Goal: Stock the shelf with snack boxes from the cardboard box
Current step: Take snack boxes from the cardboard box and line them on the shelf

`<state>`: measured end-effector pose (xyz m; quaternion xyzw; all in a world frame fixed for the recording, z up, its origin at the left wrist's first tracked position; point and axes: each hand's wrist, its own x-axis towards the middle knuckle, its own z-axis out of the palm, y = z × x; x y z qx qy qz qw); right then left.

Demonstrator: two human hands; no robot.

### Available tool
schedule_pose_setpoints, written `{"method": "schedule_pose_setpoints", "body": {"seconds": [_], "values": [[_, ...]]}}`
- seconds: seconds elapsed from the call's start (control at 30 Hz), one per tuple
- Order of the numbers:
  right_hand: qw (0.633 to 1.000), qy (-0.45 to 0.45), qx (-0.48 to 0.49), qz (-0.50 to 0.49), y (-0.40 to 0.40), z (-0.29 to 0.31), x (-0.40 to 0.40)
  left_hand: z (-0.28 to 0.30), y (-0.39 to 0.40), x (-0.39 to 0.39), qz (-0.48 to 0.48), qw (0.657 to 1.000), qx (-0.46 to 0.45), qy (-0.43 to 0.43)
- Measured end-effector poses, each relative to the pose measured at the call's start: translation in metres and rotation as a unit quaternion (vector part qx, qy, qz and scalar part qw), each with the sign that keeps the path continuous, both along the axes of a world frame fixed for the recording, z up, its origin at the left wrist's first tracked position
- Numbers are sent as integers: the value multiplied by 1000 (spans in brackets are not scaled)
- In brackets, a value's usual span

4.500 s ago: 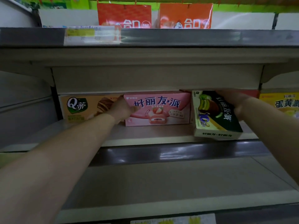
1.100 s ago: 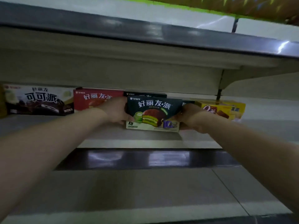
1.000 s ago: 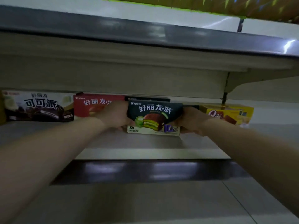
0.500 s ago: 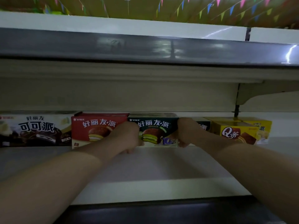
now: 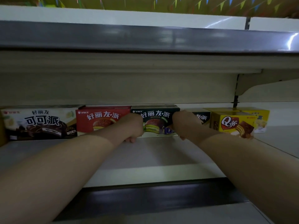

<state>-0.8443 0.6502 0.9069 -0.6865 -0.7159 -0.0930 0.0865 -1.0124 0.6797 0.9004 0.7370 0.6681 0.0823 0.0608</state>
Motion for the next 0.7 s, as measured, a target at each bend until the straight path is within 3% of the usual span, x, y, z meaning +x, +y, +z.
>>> {"method": "schedule_pose_setpoints", "body": {"seconds": [0.1,0.27,0.37,0.47,0.57,0.7], "values": [[1000,19,9,1,-11,-2,-1,5,-11,0,4,999,39,19],[998,58,23,15,-49,0,1,14,-65,-9,12,989,140,-37],[994,88,31,53,-77,10,-5,12,-124,-13,70,976,198,-58],[981,95,71,154,-119,7,-28,-1,-193,-30,123,952,264,-92],[963,87,99,237,-164,-10,-62,-28,-251,-47,161,953,245,-76],[961,98,23,259,-212,-48,-117,-71,-319,-76,201,968,147,-34]]}}
